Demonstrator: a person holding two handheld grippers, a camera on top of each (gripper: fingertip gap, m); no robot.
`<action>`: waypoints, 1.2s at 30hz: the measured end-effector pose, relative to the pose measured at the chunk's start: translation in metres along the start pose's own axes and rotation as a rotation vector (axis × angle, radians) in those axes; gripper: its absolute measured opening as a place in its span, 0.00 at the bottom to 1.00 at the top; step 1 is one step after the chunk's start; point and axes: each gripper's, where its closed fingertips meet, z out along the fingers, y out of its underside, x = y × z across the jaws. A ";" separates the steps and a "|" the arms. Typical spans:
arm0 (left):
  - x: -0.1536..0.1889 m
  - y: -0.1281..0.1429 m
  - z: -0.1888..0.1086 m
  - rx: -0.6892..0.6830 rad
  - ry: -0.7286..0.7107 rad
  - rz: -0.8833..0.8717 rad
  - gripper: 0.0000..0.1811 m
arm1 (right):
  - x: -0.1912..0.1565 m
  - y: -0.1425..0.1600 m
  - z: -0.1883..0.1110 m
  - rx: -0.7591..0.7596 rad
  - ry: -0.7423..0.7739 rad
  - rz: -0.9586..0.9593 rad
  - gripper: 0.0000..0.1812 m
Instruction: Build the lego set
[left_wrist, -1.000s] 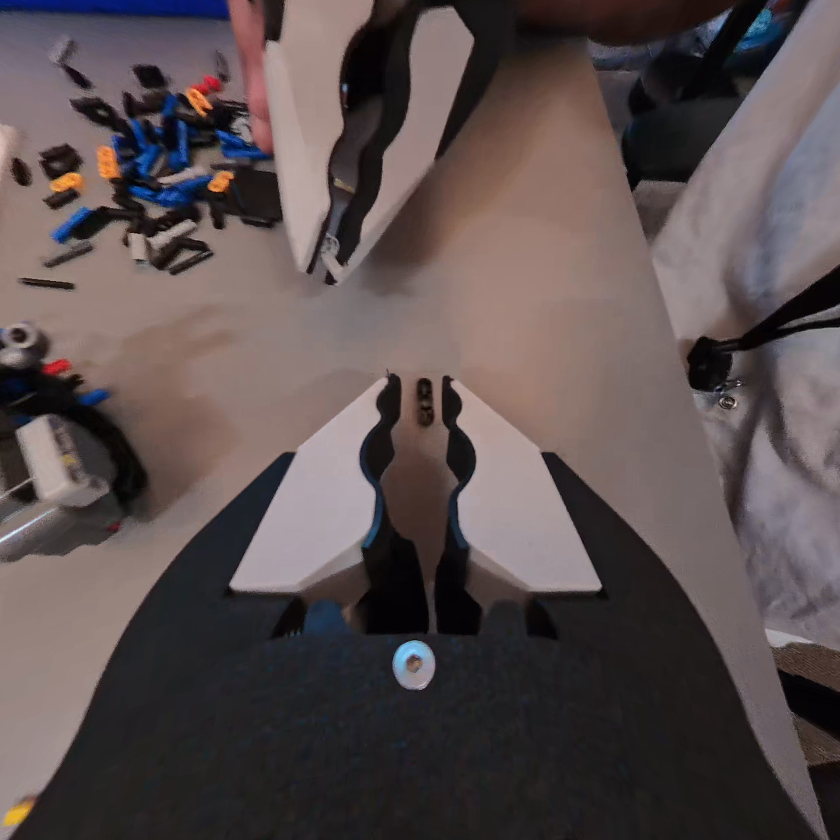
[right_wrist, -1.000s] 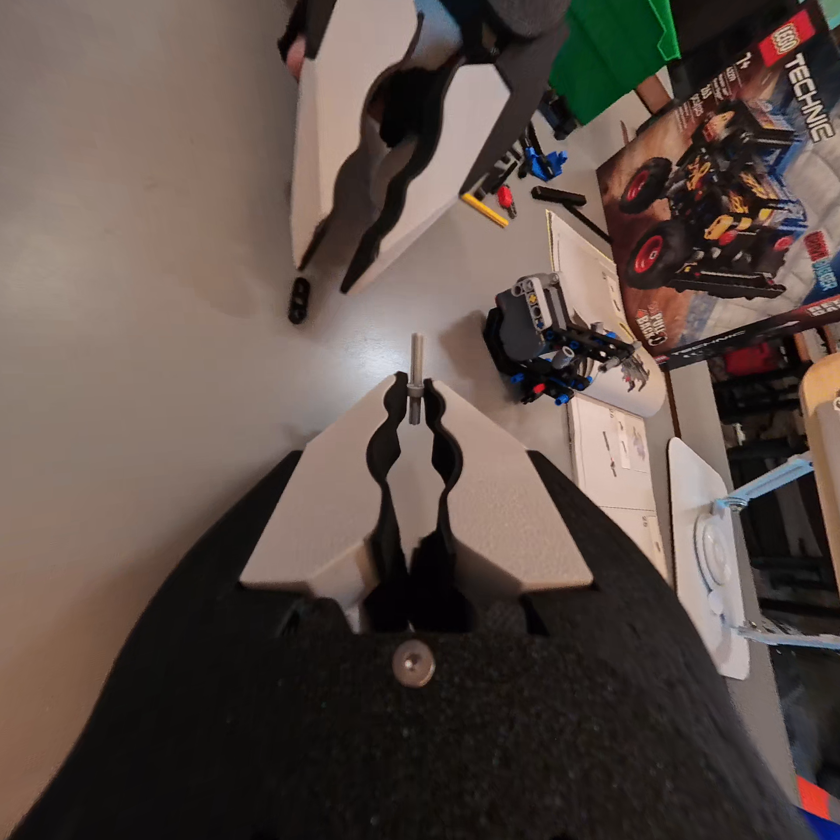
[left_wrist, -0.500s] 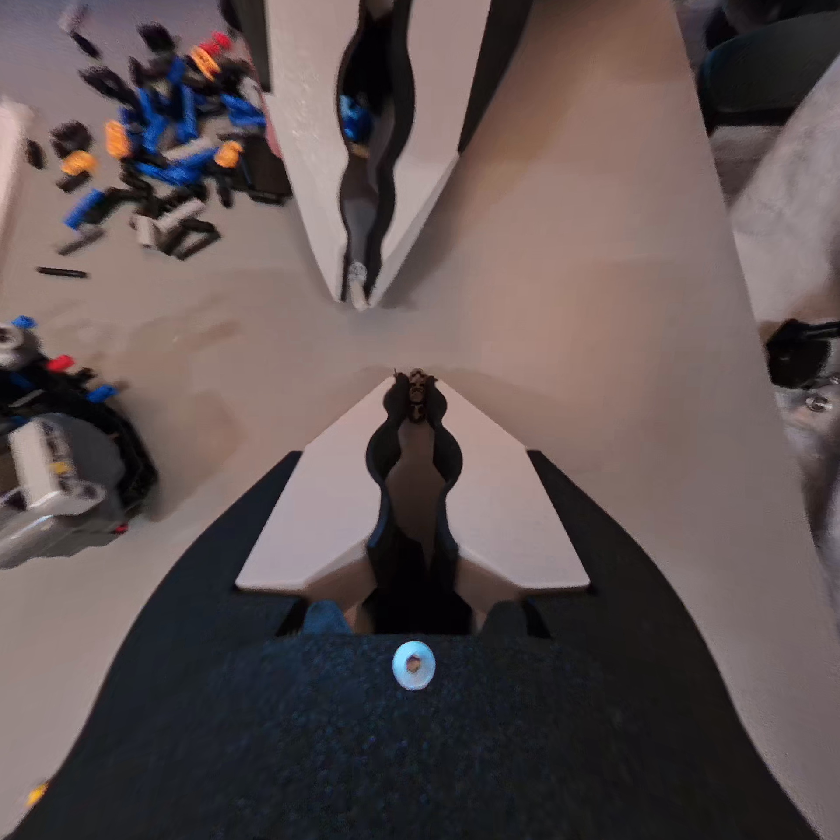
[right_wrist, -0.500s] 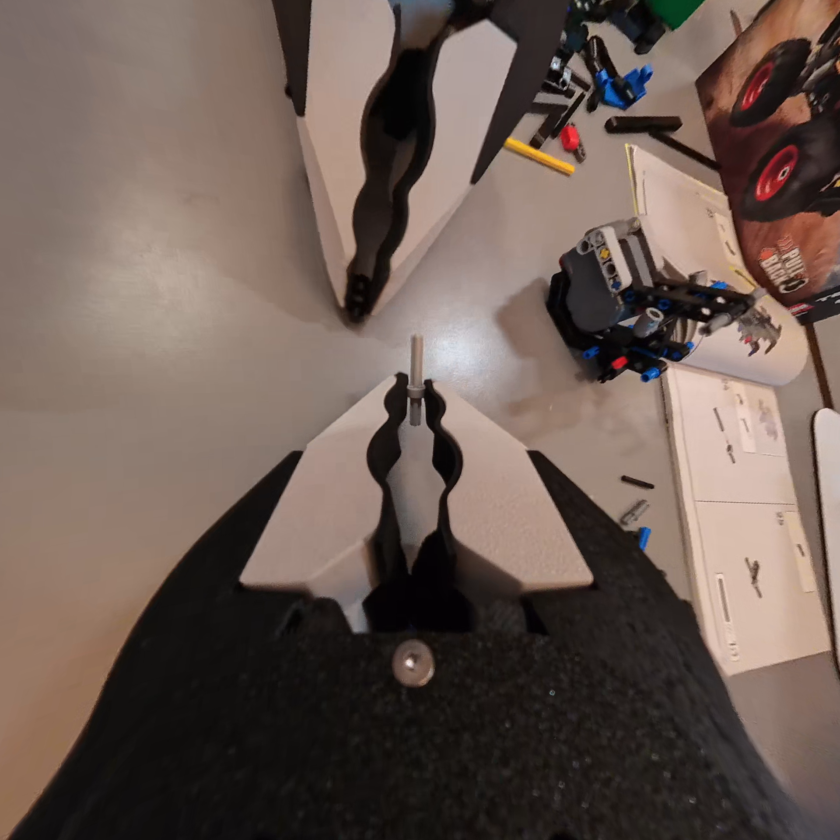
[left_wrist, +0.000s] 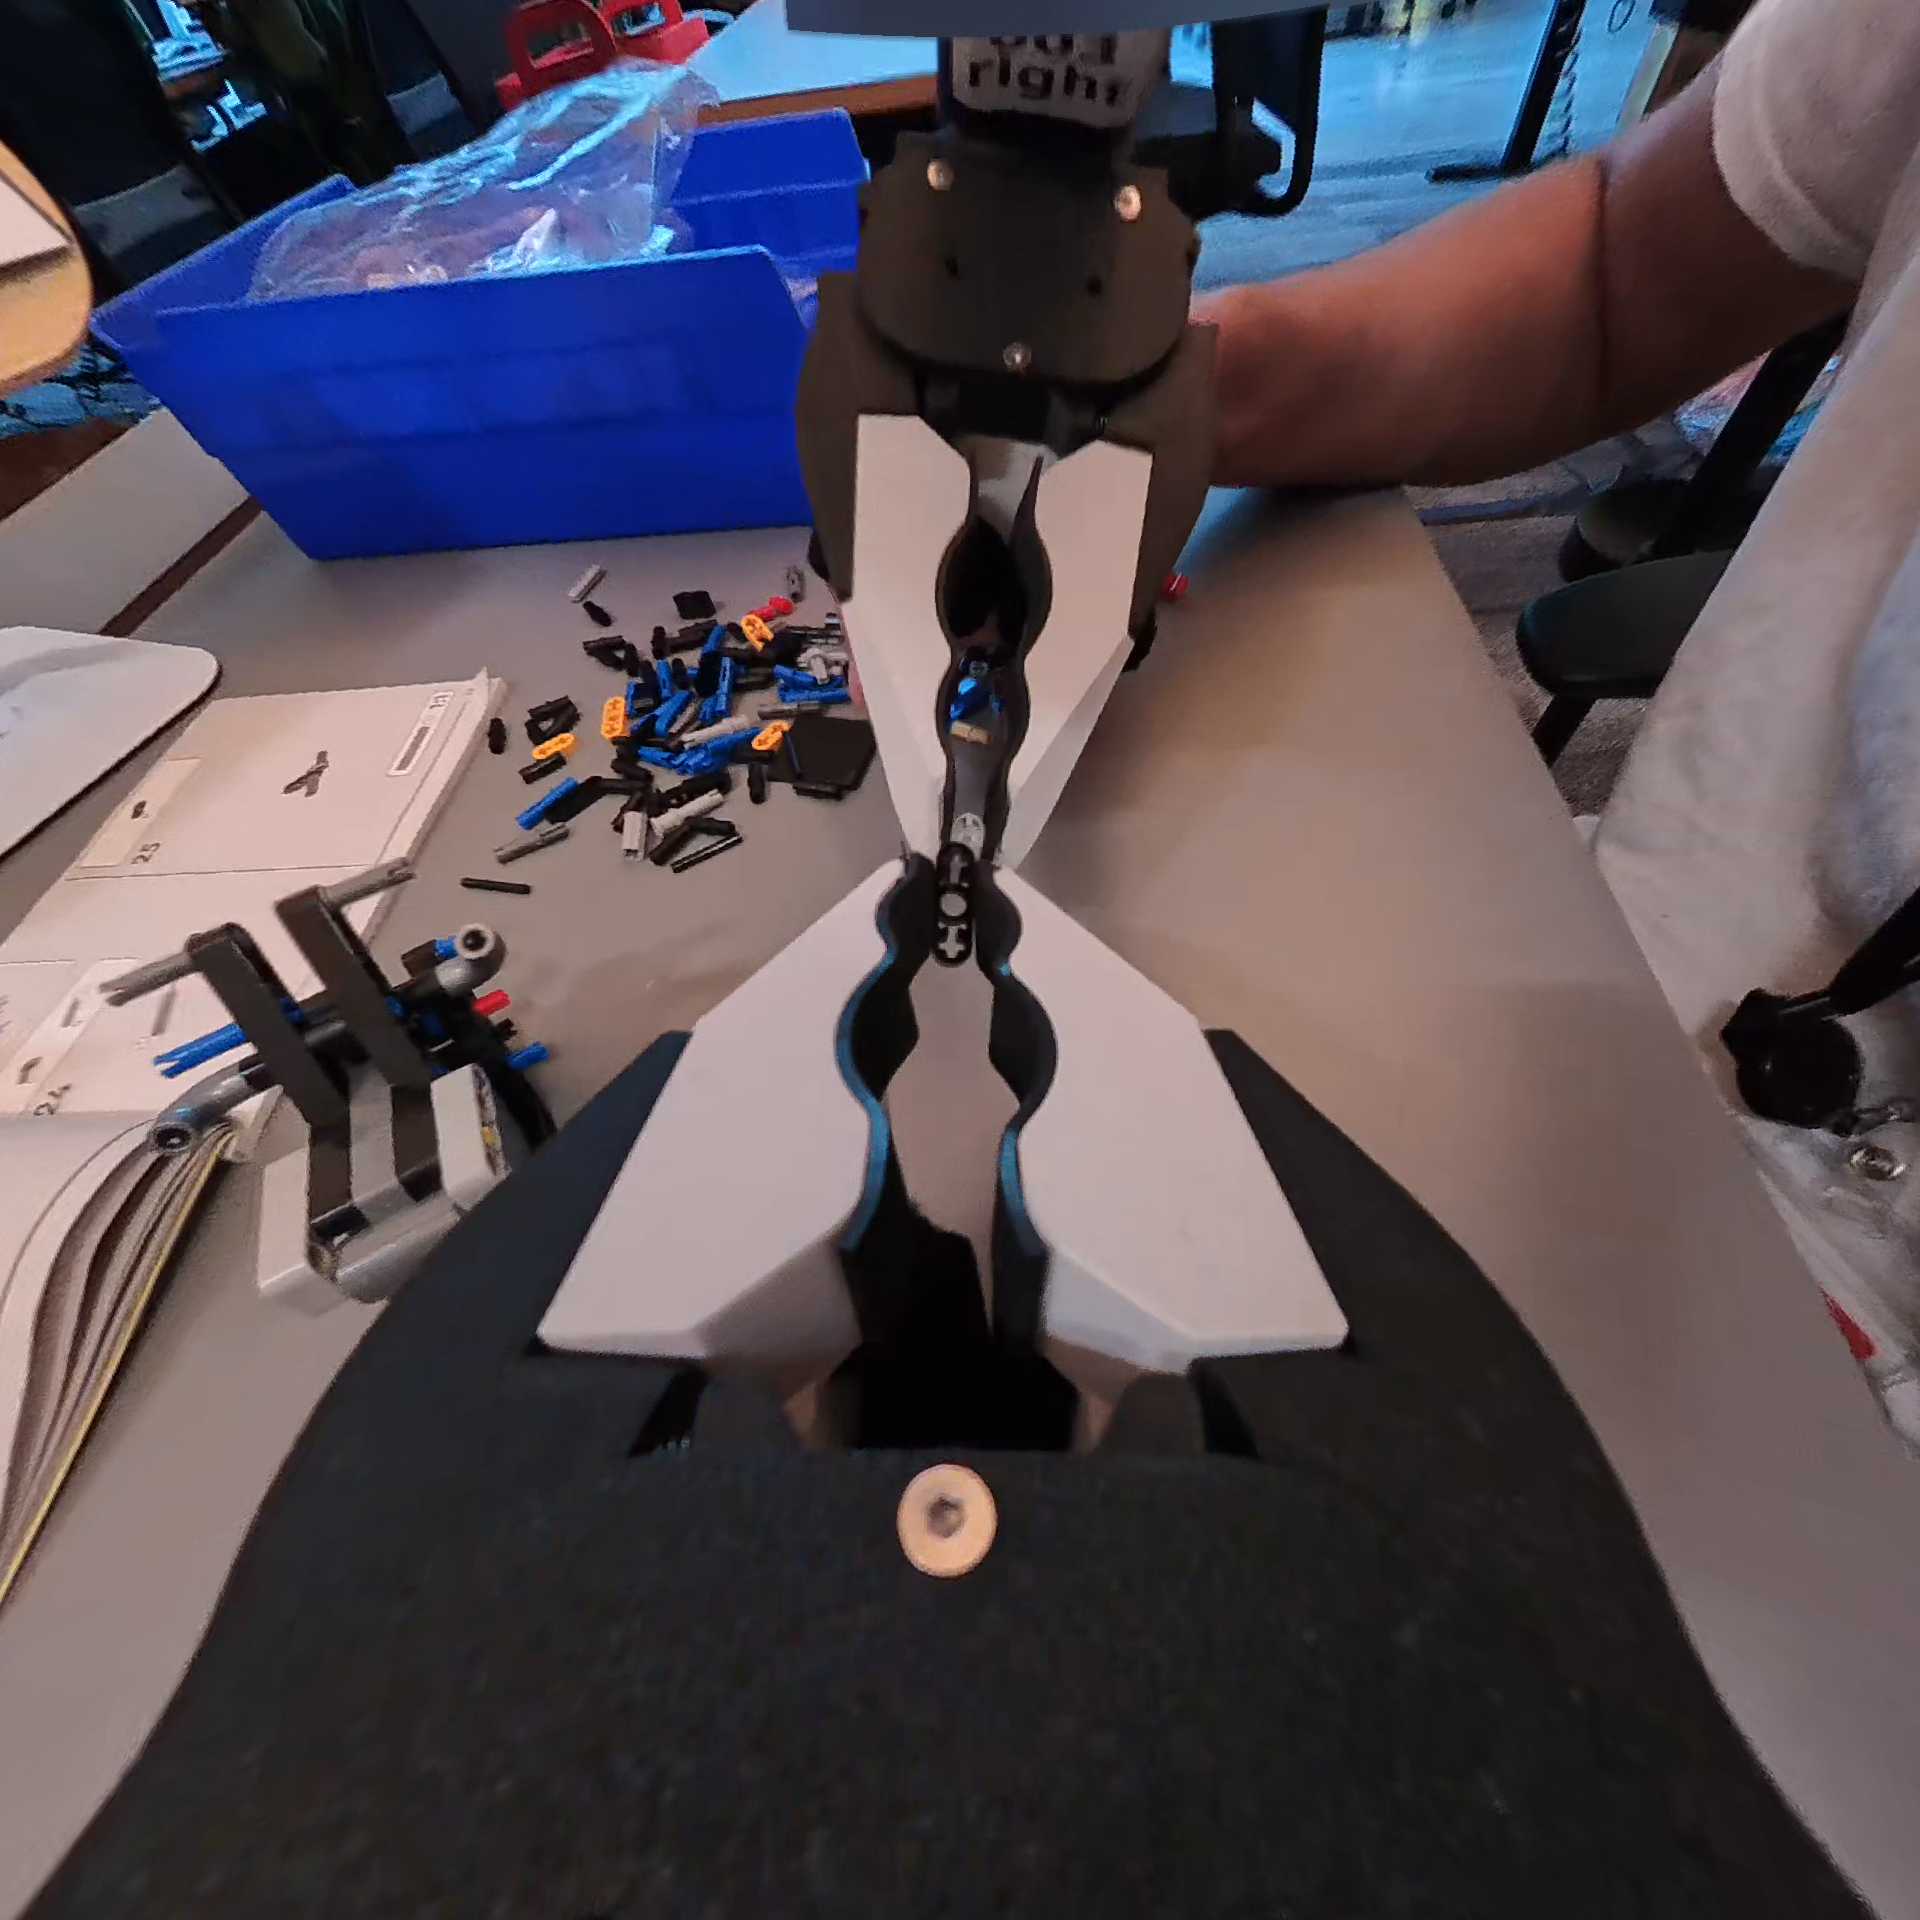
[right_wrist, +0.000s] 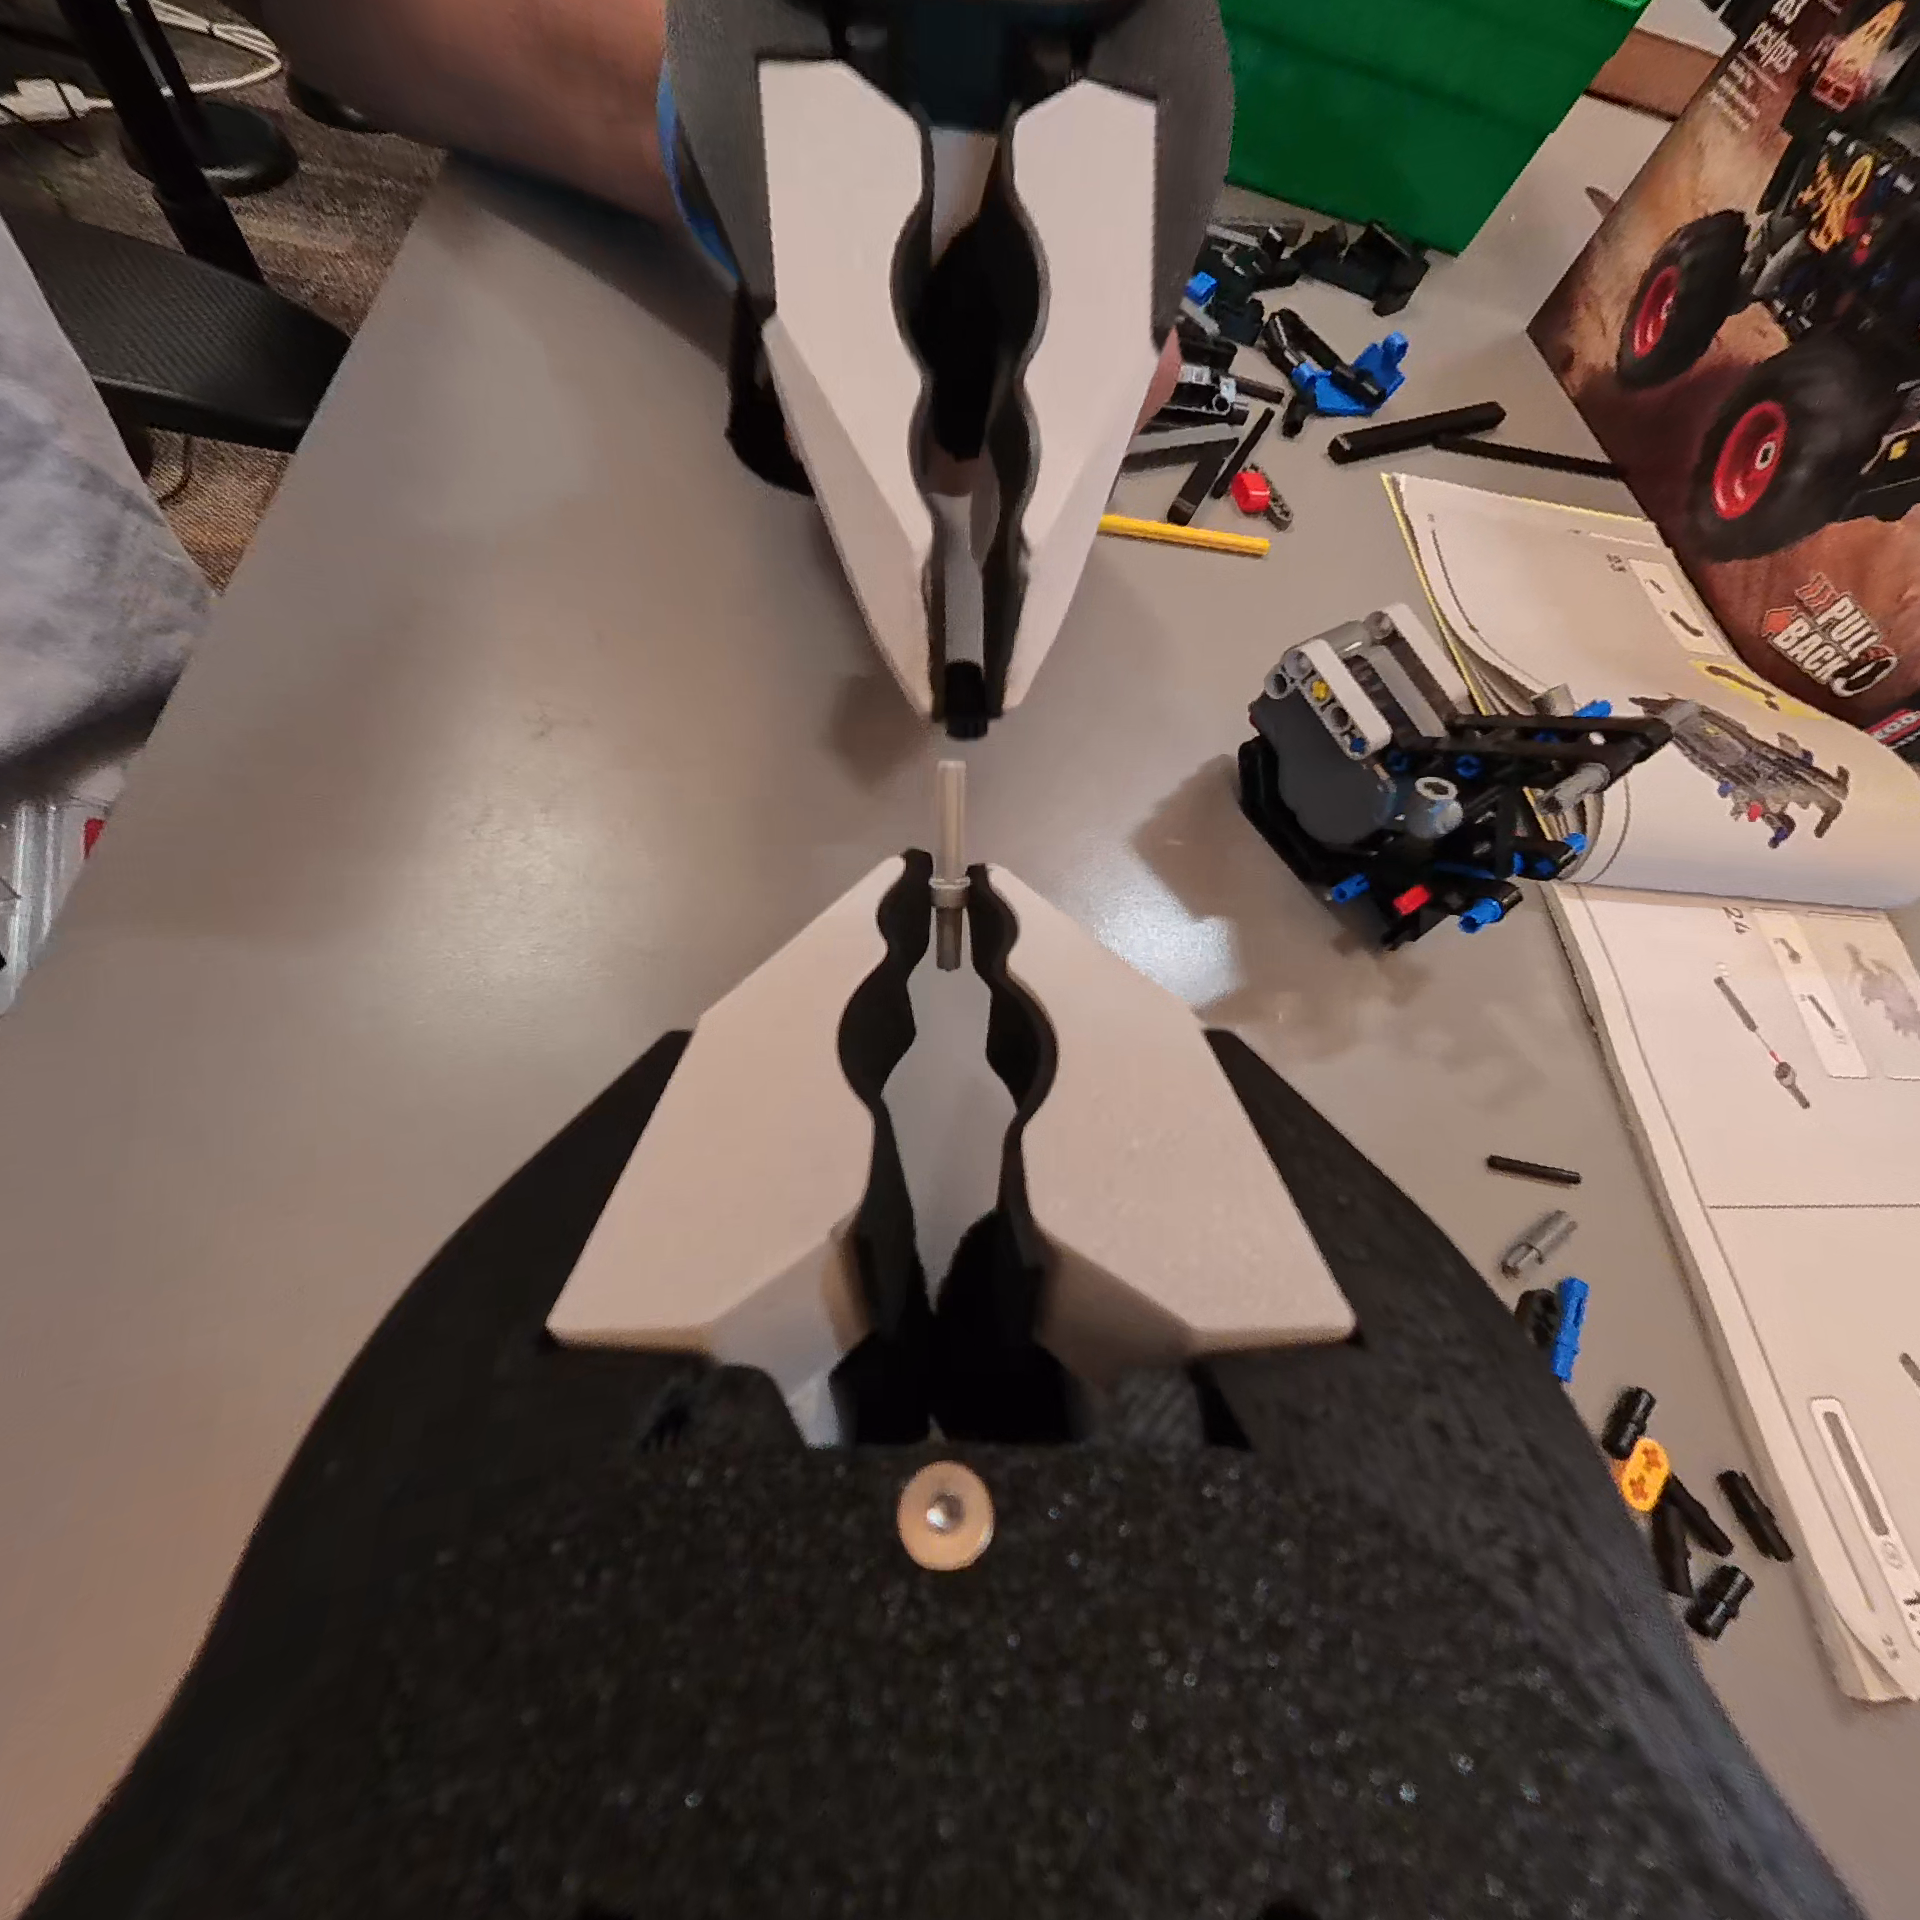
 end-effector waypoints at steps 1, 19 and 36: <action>0.000 -0.003 -0.001 0.017 0.010 -0.018 0.03 | 0.000 0.000 0.000 0.002 -0.003 0.004 0.04; 0.009 -0.002 0.000 0.012 0.049 -0.006 0.03 | -0.007 -0.006 0.001 0.046 -0.048 0.023 0.04; 0.012 -0.004 0.000 0.043 0.128 -0.130 0.03 | -0.011 -0.010 -0.001 0.071 -0.085 0.050 0.04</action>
